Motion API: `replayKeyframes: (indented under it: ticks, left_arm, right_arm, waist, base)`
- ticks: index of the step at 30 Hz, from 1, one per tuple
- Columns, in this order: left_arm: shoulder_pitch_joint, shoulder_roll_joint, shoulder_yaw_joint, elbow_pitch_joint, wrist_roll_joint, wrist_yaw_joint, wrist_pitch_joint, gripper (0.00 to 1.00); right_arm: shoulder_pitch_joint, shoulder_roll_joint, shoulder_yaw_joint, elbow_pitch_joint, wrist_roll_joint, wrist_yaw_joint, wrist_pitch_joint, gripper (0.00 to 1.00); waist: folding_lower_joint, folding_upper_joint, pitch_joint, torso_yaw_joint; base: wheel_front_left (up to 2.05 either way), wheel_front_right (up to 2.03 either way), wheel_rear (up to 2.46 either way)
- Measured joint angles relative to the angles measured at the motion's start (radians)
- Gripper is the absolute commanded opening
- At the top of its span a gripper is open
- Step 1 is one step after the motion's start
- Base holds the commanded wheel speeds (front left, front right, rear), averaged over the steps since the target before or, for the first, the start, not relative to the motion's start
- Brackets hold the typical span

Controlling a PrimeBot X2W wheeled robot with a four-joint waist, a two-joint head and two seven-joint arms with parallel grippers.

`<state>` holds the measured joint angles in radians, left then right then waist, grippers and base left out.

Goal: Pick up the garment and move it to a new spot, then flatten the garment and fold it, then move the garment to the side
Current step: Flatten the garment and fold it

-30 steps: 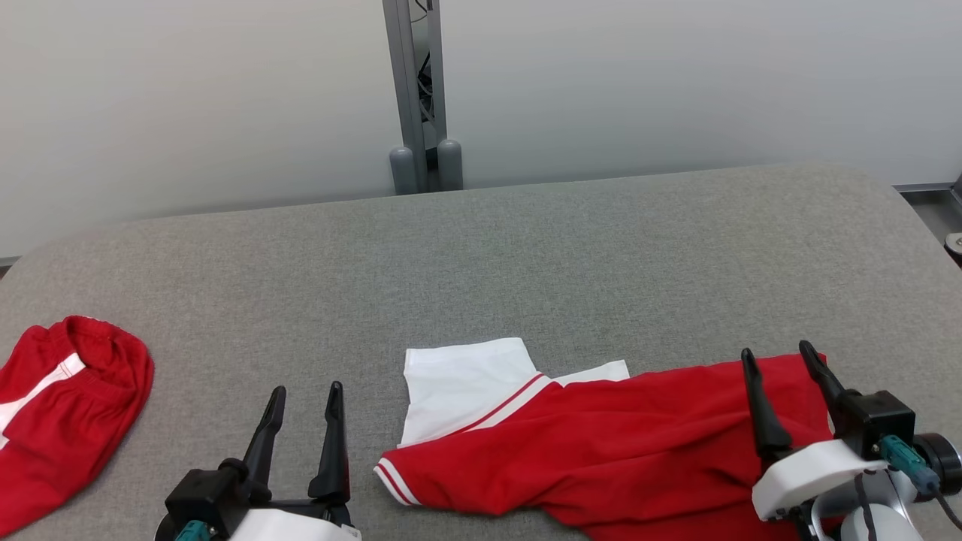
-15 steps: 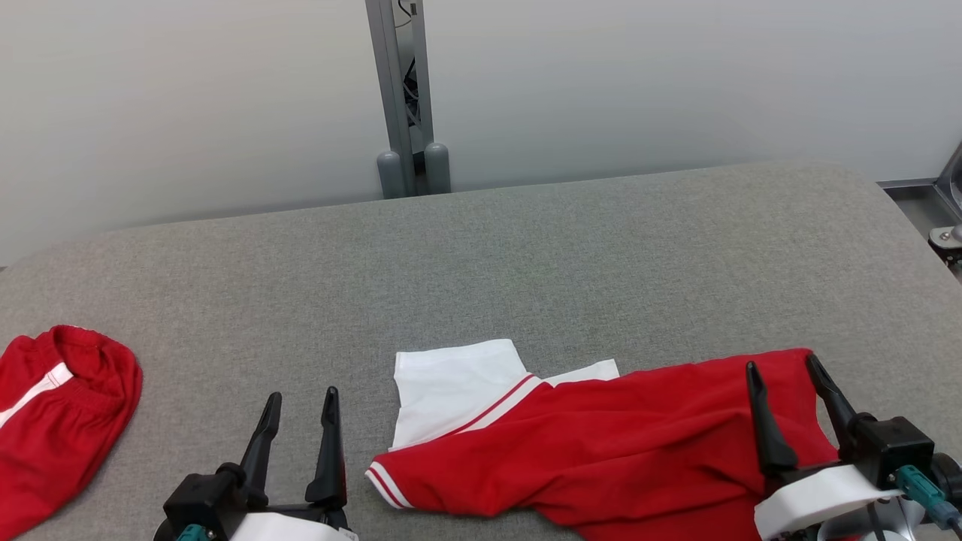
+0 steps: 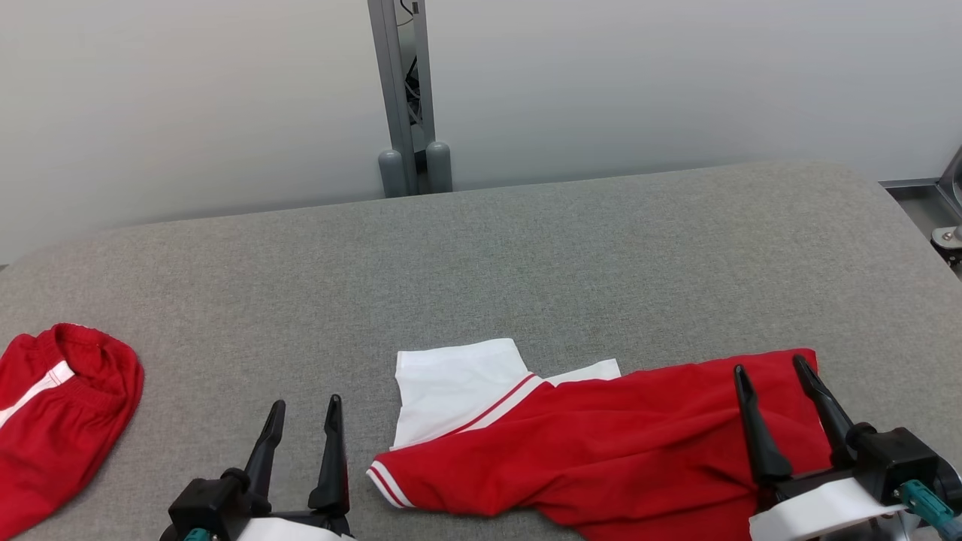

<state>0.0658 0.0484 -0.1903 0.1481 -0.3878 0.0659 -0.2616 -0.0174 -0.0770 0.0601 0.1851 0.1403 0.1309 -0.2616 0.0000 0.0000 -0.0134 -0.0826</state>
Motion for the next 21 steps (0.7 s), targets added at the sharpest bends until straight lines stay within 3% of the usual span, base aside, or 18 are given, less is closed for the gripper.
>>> replayKeyframes:
  ticks: [6, 15, 21]
  left_arm:
    - [-0.007, 0.000, -0.019, 0.052, -0.001, -0.009, 0.000, 1.00]
    - [-0.270, 0.020, -0.066, 0.277, -0.013, -0.055, 0.224, 1.00]
    - [-0.405, 0.036, -0.070, 0.427, -0.022, -0.049, 0.364, 1.00]
  right_arm:
    - [0.003, -0.003, 0.004, 0.009, -0.002, 0.000, 0.000, 1.00]
    - [-0.029, -0.026, -0.023, 0.051, -0.014, 0.000, 0.000, 1.00]
    - [-0.055, -0.023, -0.022, 0.056, -0.017, 0.000, 0.000, 1.00]
  waist:
    - [0.0000, 0.0000, 0.003, 0.000]
    - [0.0000, 0.0000, 0.055, -0.031]
    - [0.0000, 0.0000, 0.102, -0.074]
  base:
    - [0.00, 0.00, 0.00]
    - [0.00, 0.00, 0.00]
    - [0.00, 0.00, 0.00]
